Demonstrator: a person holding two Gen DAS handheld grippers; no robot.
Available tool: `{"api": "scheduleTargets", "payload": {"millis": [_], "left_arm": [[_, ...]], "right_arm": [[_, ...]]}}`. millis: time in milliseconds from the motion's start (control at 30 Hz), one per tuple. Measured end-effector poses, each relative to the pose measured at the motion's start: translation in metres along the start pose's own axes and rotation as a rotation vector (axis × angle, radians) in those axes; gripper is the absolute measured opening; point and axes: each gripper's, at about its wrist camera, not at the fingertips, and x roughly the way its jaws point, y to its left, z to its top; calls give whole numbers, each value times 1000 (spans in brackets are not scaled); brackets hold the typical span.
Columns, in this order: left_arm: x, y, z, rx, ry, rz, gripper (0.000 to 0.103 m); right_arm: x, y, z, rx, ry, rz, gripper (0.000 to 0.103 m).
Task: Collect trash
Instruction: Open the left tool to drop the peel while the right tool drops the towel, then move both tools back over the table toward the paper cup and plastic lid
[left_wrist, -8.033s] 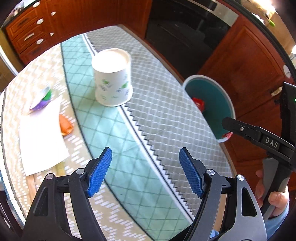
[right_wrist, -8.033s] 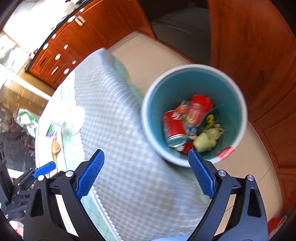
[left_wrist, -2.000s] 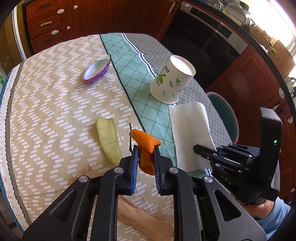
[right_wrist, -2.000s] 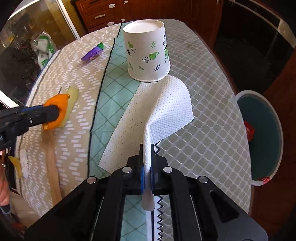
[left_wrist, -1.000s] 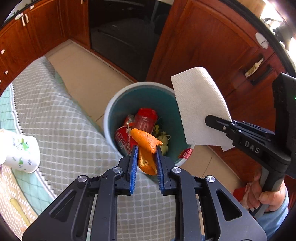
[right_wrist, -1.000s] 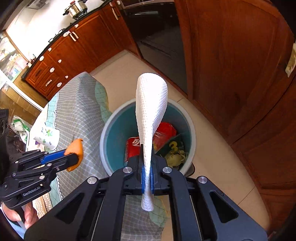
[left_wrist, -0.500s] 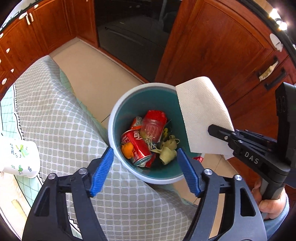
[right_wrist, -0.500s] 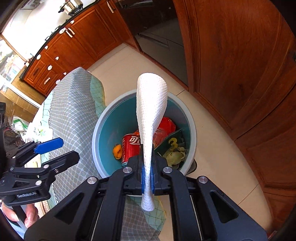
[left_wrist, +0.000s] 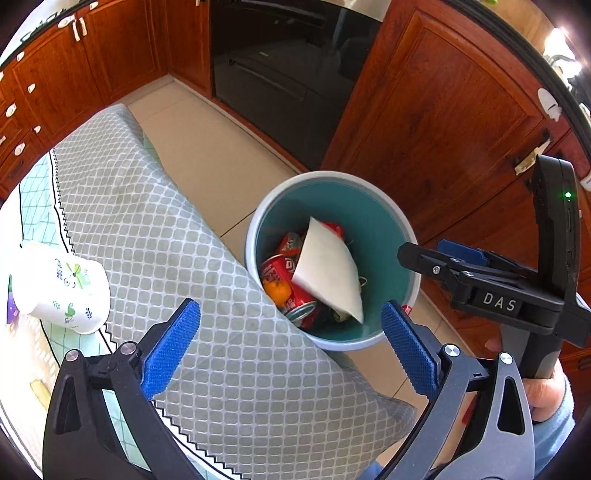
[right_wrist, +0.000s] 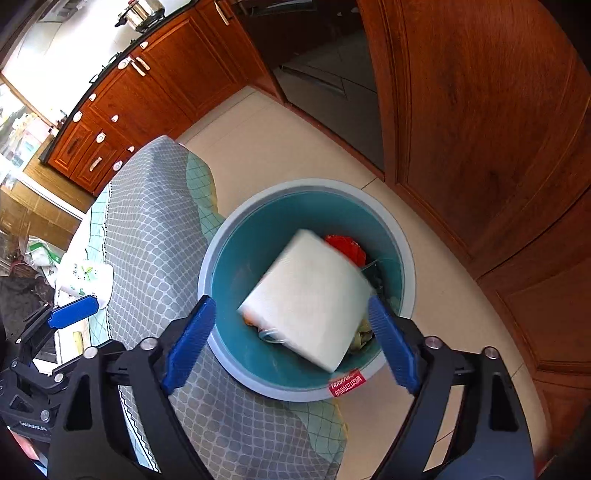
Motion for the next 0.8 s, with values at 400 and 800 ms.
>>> {"api": "scheduleTargets", "payload": {"millis": [400, 800], "left_arm": [[-19, 34, -32, -49, -1, -5, 99], [-59, 109, -75, -183, -43, 26, 99]], "right_arm": [[3, 25, -12, -9, 47, -28, 87], [7, 106, -28, -124, 63, -9, 87]]}}
